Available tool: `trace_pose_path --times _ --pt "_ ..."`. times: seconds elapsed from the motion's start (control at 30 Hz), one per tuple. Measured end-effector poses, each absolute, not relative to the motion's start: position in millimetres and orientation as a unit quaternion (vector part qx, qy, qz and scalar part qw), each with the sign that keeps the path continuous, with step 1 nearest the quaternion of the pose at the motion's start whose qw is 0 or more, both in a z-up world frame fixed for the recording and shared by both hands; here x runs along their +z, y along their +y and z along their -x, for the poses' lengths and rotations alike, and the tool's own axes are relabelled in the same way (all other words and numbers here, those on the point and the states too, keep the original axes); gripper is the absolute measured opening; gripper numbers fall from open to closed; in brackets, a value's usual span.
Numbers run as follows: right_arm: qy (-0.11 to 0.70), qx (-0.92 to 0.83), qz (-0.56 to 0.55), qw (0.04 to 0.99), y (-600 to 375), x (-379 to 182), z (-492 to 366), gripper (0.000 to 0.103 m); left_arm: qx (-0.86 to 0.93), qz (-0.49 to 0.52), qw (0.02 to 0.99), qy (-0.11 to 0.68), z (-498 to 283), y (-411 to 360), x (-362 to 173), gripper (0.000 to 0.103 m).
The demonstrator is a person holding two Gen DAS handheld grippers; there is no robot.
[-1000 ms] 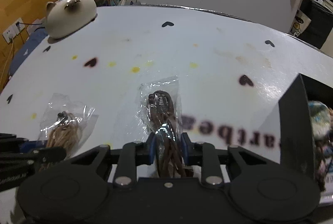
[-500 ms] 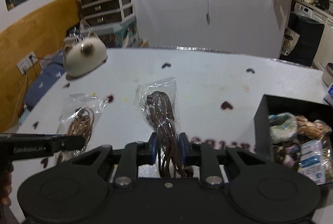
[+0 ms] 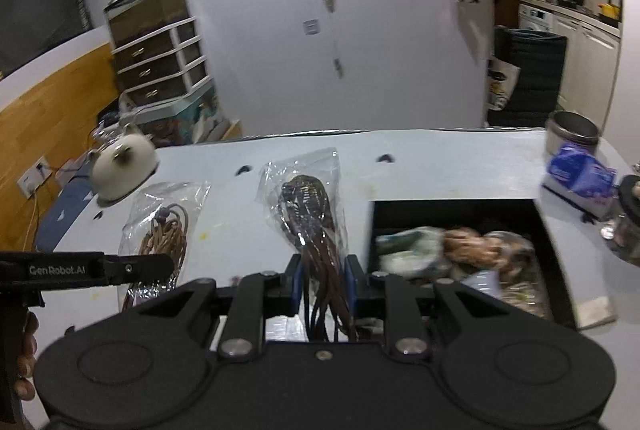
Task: Organize soft objects
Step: 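Carry both cord bags into the black box and open both tools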
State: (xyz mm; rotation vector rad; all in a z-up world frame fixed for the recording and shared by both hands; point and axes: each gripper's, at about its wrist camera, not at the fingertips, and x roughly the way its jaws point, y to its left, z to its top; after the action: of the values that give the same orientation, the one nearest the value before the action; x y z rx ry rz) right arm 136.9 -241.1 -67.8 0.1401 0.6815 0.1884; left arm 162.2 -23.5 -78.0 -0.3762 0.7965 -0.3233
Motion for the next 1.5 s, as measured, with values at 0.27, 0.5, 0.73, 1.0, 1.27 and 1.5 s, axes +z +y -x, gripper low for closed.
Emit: trace_pose_path --times 0.27,0.5,0.73,1.0,1.27,1.5 --pt "0.333 0.052 -0.093 0.937 -317 -74 -136 0.022 -0.196 0.194 0.876 0.397 -192 -102 -89 0.019" --pt "0.336 0.02 -0.104 0.936 -373 -80 -142 0.022 -0.224 0.198 0.86 0.414 -224 -160 -109 0.019" --pt "0.345 0.014 -0.108 0.932 -397 -87 -155 0.022 -0.223 0.185 0.844 0.451 -240 -194 -142 0.019" --pt "0.353 0.028 -0.102 0.93 -400 -93 -173 0.022 -0.192 0.16 0.848 0.467 -238 -195 -159 0.055" --pt "0.378 0.055 -0.104 0.918 -391 -110 -193 0.032 -0.199 0.131 0.875 0.421 -225 -185 -130 0.014" --pt "0.369 0.067 -0.128 0.918 -395 -108 -188 0.035 -0.217 0.091 0.866 0.442 -232 -209 -140 0.013"
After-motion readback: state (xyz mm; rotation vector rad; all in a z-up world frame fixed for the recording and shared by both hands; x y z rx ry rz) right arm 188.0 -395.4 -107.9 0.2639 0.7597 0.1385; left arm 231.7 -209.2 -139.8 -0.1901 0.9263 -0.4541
